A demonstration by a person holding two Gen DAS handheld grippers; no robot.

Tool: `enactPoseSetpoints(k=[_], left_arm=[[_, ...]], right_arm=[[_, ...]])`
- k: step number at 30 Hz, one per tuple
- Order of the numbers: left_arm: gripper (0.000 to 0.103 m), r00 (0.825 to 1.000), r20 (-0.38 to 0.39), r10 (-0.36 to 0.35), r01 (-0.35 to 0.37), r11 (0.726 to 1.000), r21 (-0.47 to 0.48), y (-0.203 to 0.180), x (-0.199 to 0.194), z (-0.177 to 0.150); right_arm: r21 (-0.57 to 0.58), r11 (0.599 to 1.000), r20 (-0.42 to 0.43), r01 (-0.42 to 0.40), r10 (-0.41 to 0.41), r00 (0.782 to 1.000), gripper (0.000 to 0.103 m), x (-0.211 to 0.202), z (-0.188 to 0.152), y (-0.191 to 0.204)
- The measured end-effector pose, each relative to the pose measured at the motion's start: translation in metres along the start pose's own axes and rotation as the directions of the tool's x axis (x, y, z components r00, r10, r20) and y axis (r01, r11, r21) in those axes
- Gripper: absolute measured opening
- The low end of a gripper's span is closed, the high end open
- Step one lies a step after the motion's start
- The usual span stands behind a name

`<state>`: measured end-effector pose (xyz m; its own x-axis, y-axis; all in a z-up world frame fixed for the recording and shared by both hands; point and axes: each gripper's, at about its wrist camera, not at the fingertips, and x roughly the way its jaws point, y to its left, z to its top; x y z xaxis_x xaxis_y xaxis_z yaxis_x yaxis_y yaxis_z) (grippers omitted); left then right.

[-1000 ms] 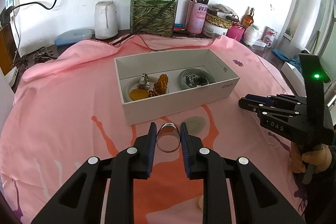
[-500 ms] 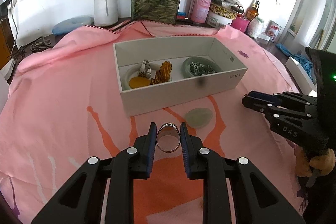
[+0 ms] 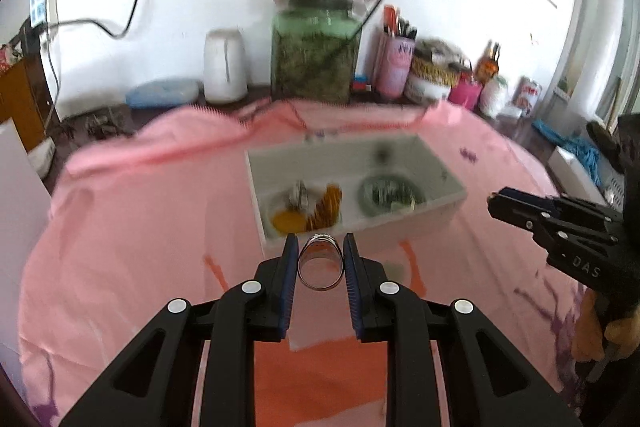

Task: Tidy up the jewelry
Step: 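Carry both rings into the white box and open both tools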

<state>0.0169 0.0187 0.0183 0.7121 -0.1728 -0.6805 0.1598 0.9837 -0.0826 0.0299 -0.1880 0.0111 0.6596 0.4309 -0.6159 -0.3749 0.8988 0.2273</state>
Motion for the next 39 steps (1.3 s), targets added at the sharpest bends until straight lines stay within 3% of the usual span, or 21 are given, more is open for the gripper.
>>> enactPoseSetpoints(k=[6, 10, 16, 22, 35, 37, 39], left_arm=[[0.023, 0.993, 0.114, 0.016, -0.017, 1.0, 0.004, -0.005, -0.029, 0.055], [0.023, 0.989, 0.147, 0.013, -0.01, 1.0, -0.021, -0.005, -0.029, 0.076], [0.023, 0.997, 0.076, 0.017, -0.014, 0.999, -0.042, -0.004, 0.013, 0.069], [0.023, 1.0, 0.004, 0.023, -0.022, 0.998, -0.052, 0.007, 0.047, 0.056], [0.023, 0.996, -0.079, 0.046, -0.048, 0.998, -0.031, 0.009, 0.083, 0.041], [0.026, 0.996, -0.077, 0.046, -0.049, 0.998, -0.038, 0.01, 0.083, 0.041], [0.037, 0.997, -0.064, 0.039, -0.042, 0.998, -0.045, 0.011, 0.079, 0.042]], right_arm=[[0.007, 0.999, 0.103, -0.049, 0.048, 0.993, 0.021, -0.029, 0.054, 0.011], [0.007, 0.996, 0.134, -0.089, 0.087, 0.987, 0.021, -0.029, 0.081, 0.022], [0.033, 0.992, 0.068, -0.119, 0.117, 0.991, 0.021, 0.012, 0.078, 0.026], [0.056, 0.995, -0.032, -0.079, 0.081, 0.996, 0.021, 0.053, 0.061, 0.014], [0.051, 0.998, -0.11, -0.033, 0.039, 0.993, 0.021, 0.085, 0.048, 0.006], [0.044, 0.999, -0.114, -0.019, 0.024, 0.993, 0.026, 0.087, 0.047, 0.007], [0.055, 0.998, -0.107, -0.026, 0.031, 0.994, 0.028, 0.085, 0.048, 0.006]])
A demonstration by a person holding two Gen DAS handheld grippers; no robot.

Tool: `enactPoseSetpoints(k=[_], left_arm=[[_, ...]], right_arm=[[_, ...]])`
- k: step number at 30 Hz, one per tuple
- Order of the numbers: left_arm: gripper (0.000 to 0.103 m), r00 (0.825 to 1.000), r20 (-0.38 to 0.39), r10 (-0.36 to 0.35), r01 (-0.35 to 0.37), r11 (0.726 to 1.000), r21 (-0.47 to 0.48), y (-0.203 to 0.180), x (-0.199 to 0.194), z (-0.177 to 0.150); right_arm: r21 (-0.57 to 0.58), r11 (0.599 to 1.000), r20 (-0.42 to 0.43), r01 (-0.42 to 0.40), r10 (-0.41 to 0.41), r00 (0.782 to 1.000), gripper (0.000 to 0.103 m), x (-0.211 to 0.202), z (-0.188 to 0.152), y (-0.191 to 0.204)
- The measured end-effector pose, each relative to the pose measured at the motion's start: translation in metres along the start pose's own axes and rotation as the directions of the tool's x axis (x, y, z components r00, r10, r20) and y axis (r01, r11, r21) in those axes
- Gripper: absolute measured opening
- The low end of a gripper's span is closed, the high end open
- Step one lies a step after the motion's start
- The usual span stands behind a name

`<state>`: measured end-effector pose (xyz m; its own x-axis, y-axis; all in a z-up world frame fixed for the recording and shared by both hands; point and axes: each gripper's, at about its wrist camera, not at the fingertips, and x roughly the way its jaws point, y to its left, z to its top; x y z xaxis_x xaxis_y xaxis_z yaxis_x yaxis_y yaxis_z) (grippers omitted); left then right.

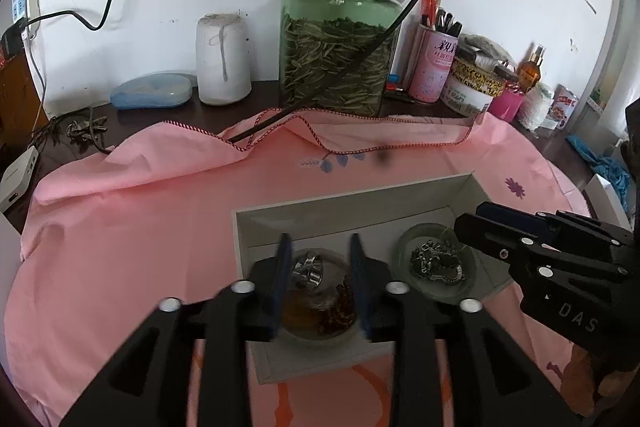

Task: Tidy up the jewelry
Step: 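Carry both rings into the white box and open both tools, then withdraw both tools from the box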

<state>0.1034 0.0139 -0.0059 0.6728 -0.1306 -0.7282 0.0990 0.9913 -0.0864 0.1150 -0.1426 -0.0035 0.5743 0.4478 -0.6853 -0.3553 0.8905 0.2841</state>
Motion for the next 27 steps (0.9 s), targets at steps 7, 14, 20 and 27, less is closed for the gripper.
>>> enactPoseSetpoints(k=[7, 14, 20, 27], left_arm=[[0.039, 0.997, 0.075, -0.005, 0.005, 1.0, -0.002, -0.002, -0.029, 0.005], [0.045, 0.991, 0.132, -0.003, 0.001, 1.0, 0.014, -0.009, -0.051, 0.009], [0.046, 0.985, 0.172, 0.018, -0.024, 0.999, 0.035, -0.013, -0.071, 0.011], [0.06, 0.986, 0.157, 0.059, -0.074, 0.993, 0.093, -0.009, -0.093, -0.019]], right_arm=[[0.012, 1.0, 0.094, -0.022, 0.021, 0.995, 0.031, -0.035, 0.007, 0.0], [-0.016, 1.0, 0.203, -0.01, 0.013, 0.979, 0.052, -0.074, 0.011, 0.011], [-0.052, 0.999, 0.276, 0.011, 0.004, 0.961, 0.076, -0.098, 0.011, 0.027], [-0.109, 0.992, 0.297, 0.068, -0.032, 0.954, 0.096, -0.114, -0.016, 0.038]])
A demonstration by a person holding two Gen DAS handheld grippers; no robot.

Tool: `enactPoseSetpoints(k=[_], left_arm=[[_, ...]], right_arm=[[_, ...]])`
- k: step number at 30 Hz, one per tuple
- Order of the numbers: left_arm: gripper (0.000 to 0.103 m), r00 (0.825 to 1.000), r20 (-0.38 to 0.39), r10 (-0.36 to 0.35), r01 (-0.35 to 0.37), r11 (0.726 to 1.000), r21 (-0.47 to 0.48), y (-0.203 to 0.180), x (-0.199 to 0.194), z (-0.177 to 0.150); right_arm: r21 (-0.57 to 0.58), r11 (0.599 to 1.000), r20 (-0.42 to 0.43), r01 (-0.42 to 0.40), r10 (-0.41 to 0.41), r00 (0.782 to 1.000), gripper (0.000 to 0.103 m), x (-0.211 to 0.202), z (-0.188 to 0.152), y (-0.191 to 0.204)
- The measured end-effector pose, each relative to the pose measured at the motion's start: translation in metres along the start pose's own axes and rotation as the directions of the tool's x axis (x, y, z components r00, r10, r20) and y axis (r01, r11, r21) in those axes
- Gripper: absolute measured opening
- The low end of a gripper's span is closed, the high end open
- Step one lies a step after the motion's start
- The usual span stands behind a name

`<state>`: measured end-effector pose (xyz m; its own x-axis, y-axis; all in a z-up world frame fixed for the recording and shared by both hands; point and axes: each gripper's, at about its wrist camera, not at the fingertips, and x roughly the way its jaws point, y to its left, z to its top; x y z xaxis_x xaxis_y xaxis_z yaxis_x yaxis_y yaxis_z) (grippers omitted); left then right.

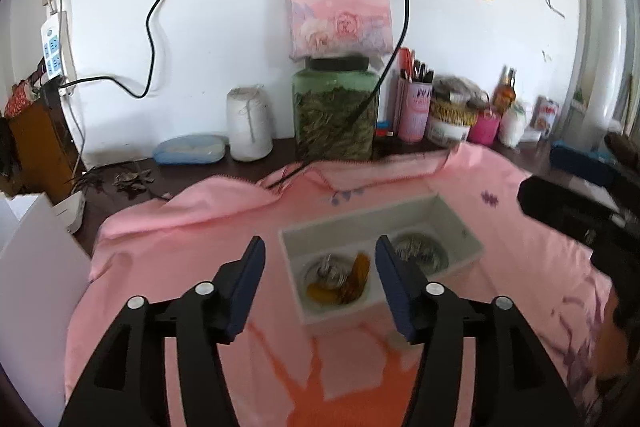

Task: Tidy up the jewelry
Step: 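Withdraw both tools from the box, then grasp the small pale ring with the left tool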

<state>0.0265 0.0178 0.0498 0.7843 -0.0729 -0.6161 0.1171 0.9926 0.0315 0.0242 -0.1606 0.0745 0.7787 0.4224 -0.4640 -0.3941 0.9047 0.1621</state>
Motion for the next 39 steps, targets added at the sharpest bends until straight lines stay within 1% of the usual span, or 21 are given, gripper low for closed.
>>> enactPoseSetpoints(k=[1, 2, 3, 5, 9, 11, 12, 15, 17, 19, 21, 23, 26, 28, 30, 34, 37, 38, 39], left_arm=[[0.062, 1.0, -0.006, -0.002, 0.002, 1.0, 0.001, 0.001, -0.003, -0.006], [0.069, 1.0, -0.014, -0.007, 0.007, 1.0, -0.003, 0.002, -0.006, -0.014], [0.079, 1.0, -0.019, -0.012, 0.012, 1.0, -0.008, 0.003, -0.008, -0.02], [0.088, 0.999, -0.032, -0.023, 0.023, 1.0, -0.017, 0.004, -0.011, -0.034], [0.088, 0.994, -0.105, -0.043, 0.045, 0.999, 0.019, -0.006, -0.011, -0.068], [0.088, 0.989, -0.136, -0.053, 0.062, 0.996, 0.058, -0.014, -0.012, -0.084], [0.088, 0.988, -0.143, -0.055, 0.066, 0.995, 0.073, -0.017, -0.012, -0.09], [0.088, 0.982, -0.175, -0.067, 0.09, 0.988, 0.124, -0.026, -0.012, -0.106], [0.088, 0.978, -0.19, -0.087, 0.115, 0.983, 0.142, -0.029, -0.011, -0.114], [0.087, 0.976, -0.197, -0.093, 0.125, 0.98, 0.154, -0.032, -0.01, -0.119], [0.081, 0.976, -0.194, -0.099, 0.132, 0.977, 0.167, -0.034, -0.01, -0.12], [0.078, 0.975, -0.194, -0.111, 0.145, 0.975, 0.17, -0.036, -0.011, -0.12], [0.067, 0.971, -0.203, -0.126, 0.163, 0.971, 0.177, -0.039, -0.01, -0.121], [0.061, 0.967, -0.215, -0.139, 0.179, 0.967, 0.181, -0.042, -0.009, -0.121], [0.052, 0.96, -0.229, -0.159, 0.202, 0.963, 0.18, -0.043, -0.008, -0.122], [0.043, 0.95, -0.249, -0.186, 0.233, 0.956, 0.177, -0.046, -0.006, -0.123], [0.033, 0.945, -0.256, -0.203, 0.252, 0.952, 0.176, -0.047, -0.007, -0.124], [0.027, 0.945, -0.256, -0.205, 0.254, 0.951, 0.175, -0.047, -0.006, -0.124], [0.022, 0.944, -0.256, -0.207, 0.256, 0.951, 0.173, -0.047, -0.006, -0.123]], right_arm=[[0.002, 1.0, -0.003, 0.001, -0.001, 1.0, 0.096, -0.001, -0.004, 0.0], [0.008, 1.0, -0.008, 0.001, -0.001, 1.0, 0.096, -0.001, -0.009, -0.001], [0.018, 1.0, -0.021, -0.005, 0.006, 1.0, 0.096, -0.001, -0.017, -0.003], [0.036, 0.999, -0.04, -0.015, 0.017, 0.999, 0.096, 0.002, -0.028, -0.006], [0.069, 0.997, -0.125, -0.02, 0.028, 0.992, 0.096, 0.026, -0.059, -0.016], [0.078, 0.997, -0.199, -0.005, 0.021, 0.98, 0.096, 0.04, -0.068, -0.02], [0.082, 0.997, -0.211, -0.008, 0.025, 0.977, 0.096, 0.042, -0.069, -0.021], [0.096, 0.995, -0.196, -0.011, 0.03, 0.98, 0.096, 0.041, -0.07, -0.023], [0.084, 0.996, -0.189, -0.012, 0.028, 0.982, 0.096, 0.039, -0.07, -0.021], [0.059, 0.998, -0.181, 0.0, 0.011, 0.983, 0.096, 0.038, -0.07, -0.018], [0.035, 0.999, -0.181, 0.005, 0.001, 0.984, 0.096, 0.038, -0.07, -0.015], [0.015, 1.0, -0.181, 0.007, -0.004, 0.983, 0.096, 0.038, -0.07, -0.012], [-0.008, 1.0, -0.177, 0.006, -0.007, 0.984, 0.096, 0.036, -0.07, -0.007], [-0.01, 1.0, -0.175, 0.005, -0.007, 0.984, 0.096, 0.036, -0.07, -0.007], [-0.007, 1.0, -0.176, 0.006, -0.007, 0.984, 0.096, 0.036, -0.07, -0.008], [0.012, 1.0, -0.177, 0.005, -0.003, 0.984, 0.096, 0.036, -0.07, -0.011], [0.02, 1.0, -0.173, 0.006, -0.003, 0.985, 0.096, 0.035, -0.069, -0.013], [0.02, 1.0, -0.173, 0.008, -0.004, 0.985, 0.096, 0.035, -0.069, -0.013], [0.021, 1.0, -0.173, 0.009, -0.006, 0.985, 0.096, 0.035, -0.069, -0.013]])
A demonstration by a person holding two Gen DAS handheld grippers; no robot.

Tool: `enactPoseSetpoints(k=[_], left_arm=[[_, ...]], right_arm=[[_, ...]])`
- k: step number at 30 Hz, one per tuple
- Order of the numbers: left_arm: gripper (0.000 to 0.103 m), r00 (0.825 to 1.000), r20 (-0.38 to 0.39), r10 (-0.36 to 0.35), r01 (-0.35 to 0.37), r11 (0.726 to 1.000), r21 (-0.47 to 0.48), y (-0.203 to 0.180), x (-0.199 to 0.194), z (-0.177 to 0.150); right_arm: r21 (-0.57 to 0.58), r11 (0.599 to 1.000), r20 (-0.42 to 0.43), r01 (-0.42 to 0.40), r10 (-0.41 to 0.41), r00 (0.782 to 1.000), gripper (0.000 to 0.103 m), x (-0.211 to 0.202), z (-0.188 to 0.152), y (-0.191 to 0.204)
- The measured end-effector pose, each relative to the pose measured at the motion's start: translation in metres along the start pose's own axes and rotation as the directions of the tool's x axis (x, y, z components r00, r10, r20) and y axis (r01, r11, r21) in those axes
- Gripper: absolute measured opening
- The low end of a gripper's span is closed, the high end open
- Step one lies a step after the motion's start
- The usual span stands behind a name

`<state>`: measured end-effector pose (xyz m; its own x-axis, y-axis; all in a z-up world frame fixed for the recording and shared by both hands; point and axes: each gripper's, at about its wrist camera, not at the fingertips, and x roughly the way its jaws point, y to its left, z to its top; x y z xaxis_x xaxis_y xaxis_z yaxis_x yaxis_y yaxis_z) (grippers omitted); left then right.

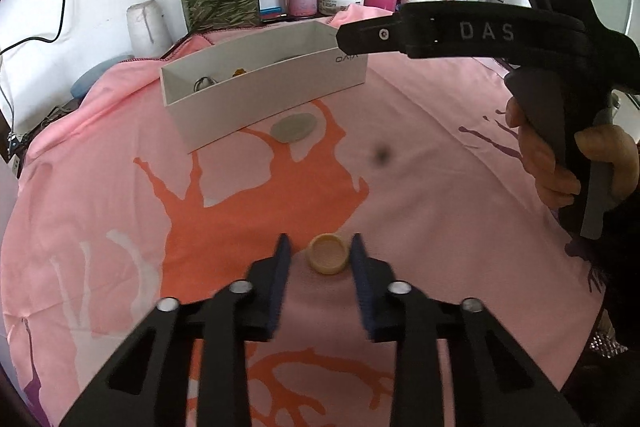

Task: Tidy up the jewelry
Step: 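Grasp the small pale ring with the left tool, then grasp the pale green oval stone with the right tool while the left tool holds the ring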

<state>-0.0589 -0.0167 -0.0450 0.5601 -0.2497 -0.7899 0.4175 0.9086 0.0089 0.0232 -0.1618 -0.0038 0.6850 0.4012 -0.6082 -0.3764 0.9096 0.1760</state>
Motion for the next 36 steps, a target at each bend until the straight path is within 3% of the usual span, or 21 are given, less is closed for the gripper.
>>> enactPoseSetpoints(k=[3, 7, 11, 14, 21, 26, 33, 36], left_arm=[[0.022, 1.0, -0.002, 0.024, -0.024, 1.0, -0.003, 0.006, 0.0, 0.008], [0.022, 0.993, 0.057, 0.103, -0.102, 0.995, -0.02, 0.029, -0.001, 0.044], [0.022, 0.991, 0.078, 0.111, -0.103, 0.989, -0.102, 0.055, 0.012, 0.07], [0.022, 0.995, 0.047, 0.09, -0.082, 0.985, -0.151, 0.063, 0.028, 0.069], [0.022, 0.994, 0.014, 0.112, -0.109, 0.983, -0.149, 0.068, 0.037, 0.061], [0.022, 0.995, 0.012, 0.099, -0.095, 0.978, -0.183, 0.08, 0.035, 0.06], [0.022, 0.997, 0.021, 0.08, -0.074, 0.975, -0.208, 0.087, 0.029, 0.06], [0.022, 0.997, 0.02, 0.075, -0.07, 0.977, -0.201, 0.086, 0.03, 0.06]], right_arm=[[0.002, 1.0, -0.003, 0.002, -0.002, 1.0, 0.096, 0.001, 0.0, -0.001], [0.016, 1.0, -0.007, 0.013, -0.013, 1.0, 0.096, 0.003, 0.0, -0.006], [0.035, 0.999, -0.015, 0.019, -0.019, 1.0, 0.096, 0.007, 0.0, -0.012], [0.033, 0.999, -0.032, 0.013, -0.012, 0.999, 0.096, 0.011, -0.002, -0.011], [-0.081, 0.997, -0.064, -0.011, 0.006, 0.998, 0.096, 0.02, -0.009, 0.016], [-0.141, 0.989, -0.139, -0.051, 0.031, 0.99, 0.072, 0.038, -0.012, 0.034], [-0.274, 0.959, -0.202, -0.073, 0.017, 0.979, 0.069, 0.059, -0.011, 0.059], [-0.271, 0.958, -0.222, -0.094, 0.033, 0.974, 0.053, 0.068, -0.011, 0.06]])
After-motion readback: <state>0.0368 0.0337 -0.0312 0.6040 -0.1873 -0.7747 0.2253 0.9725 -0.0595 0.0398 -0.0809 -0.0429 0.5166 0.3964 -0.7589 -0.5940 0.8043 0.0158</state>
